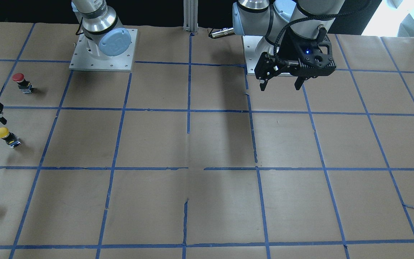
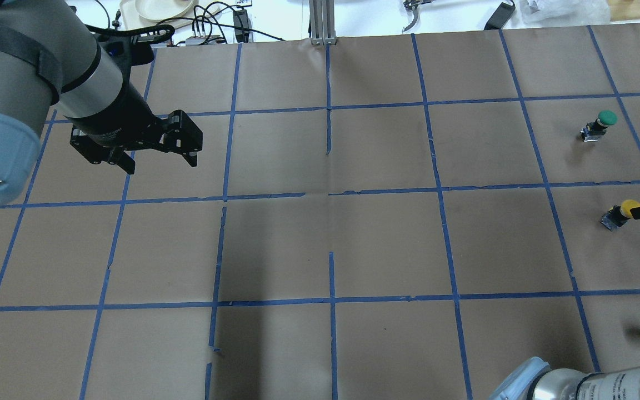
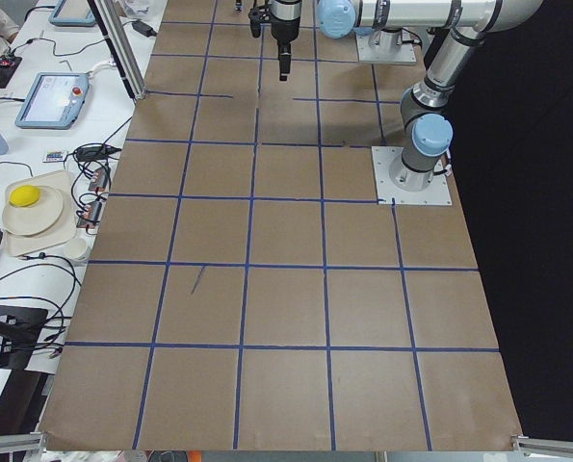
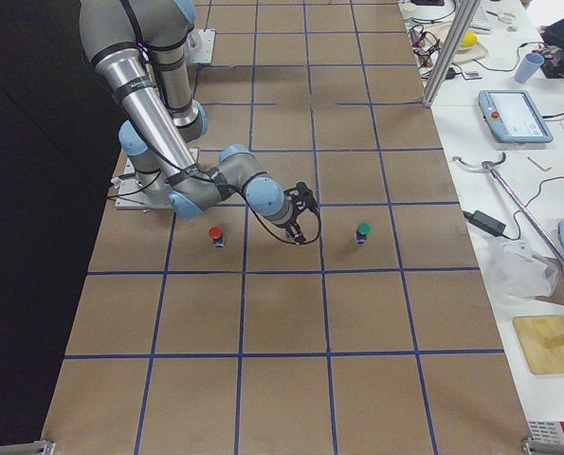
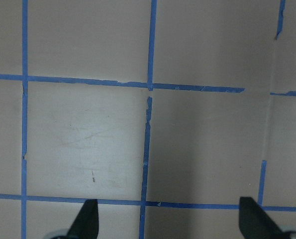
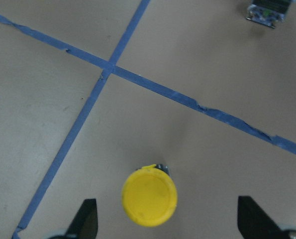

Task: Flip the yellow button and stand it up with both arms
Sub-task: 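Lower the button upright onto the table with the right gripper, then open the right gripper and lift it off the standing button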

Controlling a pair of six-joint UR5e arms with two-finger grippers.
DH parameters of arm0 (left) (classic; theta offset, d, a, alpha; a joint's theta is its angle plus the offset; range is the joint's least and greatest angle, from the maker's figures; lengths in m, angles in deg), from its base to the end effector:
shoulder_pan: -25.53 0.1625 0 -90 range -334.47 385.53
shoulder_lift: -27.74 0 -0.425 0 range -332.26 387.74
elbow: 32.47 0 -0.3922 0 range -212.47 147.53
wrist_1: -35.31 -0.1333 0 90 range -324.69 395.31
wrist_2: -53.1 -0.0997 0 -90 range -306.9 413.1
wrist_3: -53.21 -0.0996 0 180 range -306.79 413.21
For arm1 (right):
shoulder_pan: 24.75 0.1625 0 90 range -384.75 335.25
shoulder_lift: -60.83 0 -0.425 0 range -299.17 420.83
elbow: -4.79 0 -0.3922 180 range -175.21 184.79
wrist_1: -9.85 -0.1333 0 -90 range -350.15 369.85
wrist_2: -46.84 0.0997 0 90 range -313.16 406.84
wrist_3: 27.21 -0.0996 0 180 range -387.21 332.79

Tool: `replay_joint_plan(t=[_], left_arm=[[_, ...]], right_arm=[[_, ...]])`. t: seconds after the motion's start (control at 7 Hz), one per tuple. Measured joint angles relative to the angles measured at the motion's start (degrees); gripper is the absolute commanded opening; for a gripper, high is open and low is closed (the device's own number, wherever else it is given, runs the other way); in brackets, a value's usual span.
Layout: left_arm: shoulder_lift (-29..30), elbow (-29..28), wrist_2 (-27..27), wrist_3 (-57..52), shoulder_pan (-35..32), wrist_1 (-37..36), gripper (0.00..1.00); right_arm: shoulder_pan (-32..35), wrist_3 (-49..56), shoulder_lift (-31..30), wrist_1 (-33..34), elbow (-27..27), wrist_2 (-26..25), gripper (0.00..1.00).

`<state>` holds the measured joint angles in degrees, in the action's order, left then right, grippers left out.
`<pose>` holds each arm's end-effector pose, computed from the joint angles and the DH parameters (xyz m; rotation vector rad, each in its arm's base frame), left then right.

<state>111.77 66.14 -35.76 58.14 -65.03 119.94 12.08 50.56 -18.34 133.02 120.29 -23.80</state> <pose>-0.1397 -0.4506 0.4724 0.1182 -3.1164 0.0727 -0.2927 -0.4270 0.2483 -0.6091 2.8581 -0.4200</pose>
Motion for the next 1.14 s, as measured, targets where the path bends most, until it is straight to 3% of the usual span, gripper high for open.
replay_joint_plan(t=[0.29, 0.57, 1.14], left_arm=[[-0.04, 0.01, -0.04, 0.0, 0.06, 0.09, 1.0], [-0.02, 0.07, -0.03, 0.0, 0.11, 0.09, 1.0], [0.1, 0.01, 0.07, 0.0, 0.08, 0.09, 1.0]], right_arm=[[1.06, -8.3, -0.72, -7.24, -6.29, -4.32, 1.0], [6.63, -22.59, -3.74, -16.78, -13.03, -10.27, 1.0], [33.02, -70.64, -10.88, -25.28, -17.28, -20.78, 1.0]])
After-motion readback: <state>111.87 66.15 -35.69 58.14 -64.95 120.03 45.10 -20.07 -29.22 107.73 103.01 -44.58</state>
